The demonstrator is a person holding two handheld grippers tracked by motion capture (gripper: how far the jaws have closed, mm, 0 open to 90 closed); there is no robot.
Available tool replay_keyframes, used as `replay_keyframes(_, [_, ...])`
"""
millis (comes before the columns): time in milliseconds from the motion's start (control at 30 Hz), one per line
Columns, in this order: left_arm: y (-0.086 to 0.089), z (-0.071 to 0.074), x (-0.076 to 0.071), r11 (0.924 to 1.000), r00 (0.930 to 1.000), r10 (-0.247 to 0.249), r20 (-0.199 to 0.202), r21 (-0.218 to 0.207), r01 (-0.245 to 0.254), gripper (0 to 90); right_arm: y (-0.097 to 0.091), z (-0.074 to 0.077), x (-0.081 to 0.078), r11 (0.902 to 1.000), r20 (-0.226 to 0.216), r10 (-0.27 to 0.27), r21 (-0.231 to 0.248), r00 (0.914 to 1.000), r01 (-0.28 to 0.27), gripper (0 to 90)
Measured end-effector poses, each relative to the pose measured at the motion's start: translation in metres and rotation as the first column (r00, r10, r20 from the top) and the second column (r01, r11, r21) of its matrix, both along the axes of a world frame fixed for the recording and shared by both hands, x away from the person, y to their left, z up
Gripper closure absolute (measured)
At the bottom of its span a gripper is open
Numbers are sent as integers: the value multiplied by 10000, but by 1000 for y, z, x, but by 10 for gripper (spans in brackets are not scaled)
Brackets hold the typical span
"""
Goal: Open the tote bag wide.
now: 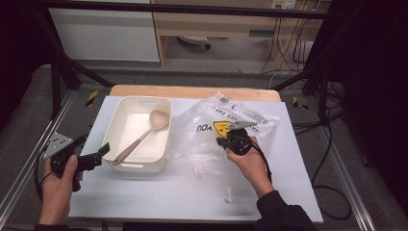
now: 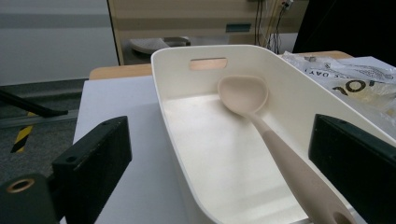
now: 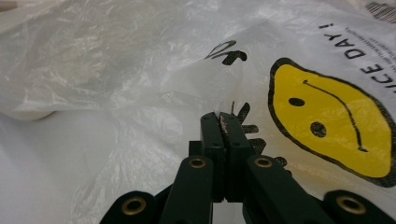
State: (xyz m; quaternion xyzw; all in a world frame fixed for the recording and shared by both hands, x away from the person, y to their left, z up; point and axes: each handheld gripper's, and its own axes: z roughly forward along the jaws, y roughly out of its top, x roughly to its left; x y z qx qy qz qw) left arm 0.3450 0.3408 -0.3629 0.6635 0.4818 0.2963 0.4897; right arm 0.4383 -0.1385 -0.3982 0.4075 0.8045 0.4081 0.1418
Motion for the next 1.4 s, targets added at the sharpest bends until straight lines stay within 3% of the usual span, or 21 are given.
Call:
replay_keyframes(300, [-1, 6, 4, 9999, 10000, -79, 50, -145, 80, 63, -2, -1, 2, 9997, 34, 186, 180, 9998, -187, 900])
replay_keyframes(500, [-17, 16, 5, 9984, 9983, -568, -114, -10, 568, 61, -4, 3, 1, 9988, -13, 83, 482, 10000, -83, 900])
replay_keyframes(767, [-41, 30, 6, 9941, 9935, -1084, 336, 117, 1081, 57, -4, 23, 0, 9980, 155, 24, 631, 9999, -33, 900])
replay_keyframes(933, [-60, 30, 5, 9900, 9893, -1403, 408, -99, 1408, 83, -4, 34, 1, 9990, 174, 11, 448, 9998, -19, 900])
replay_keyframes(1033, [-76, 30, 4, 9855, 9851, -1691, 314, -118, 1695, 172, -4, 34, 1, 9992, 139, 86, 378, 9999, -91, 900])
replay_keyframes(1200, [-107, 30, 1, 9700, 9701, -2421, 163, -186, 2424, 431, -3, 33, 0, 9992, 44, 81, 400, 10000, -82, 900])
replay_keyframes(1267, [-120, 30, -3, 9667, 9665, -2557, 215, -67, 2559, 522, -2, 34, -1, 9991, 6, 110, 401, 9999, -110, 900])
replay_keyframes(1367, [-141, 27, -9, 9627, 9609, -2703, 601, 28, 2706, 718, -1, 33, -1, 9992, -25, 134, 369, 9999, -133, 900])
replay_keyframes(1400, [-146, 26, -9, 9588, 9574, -2840, 524, 67, 2841, 728, 0, 32, -1, 9991, -78, 175, 398, 9998, -172, 900])
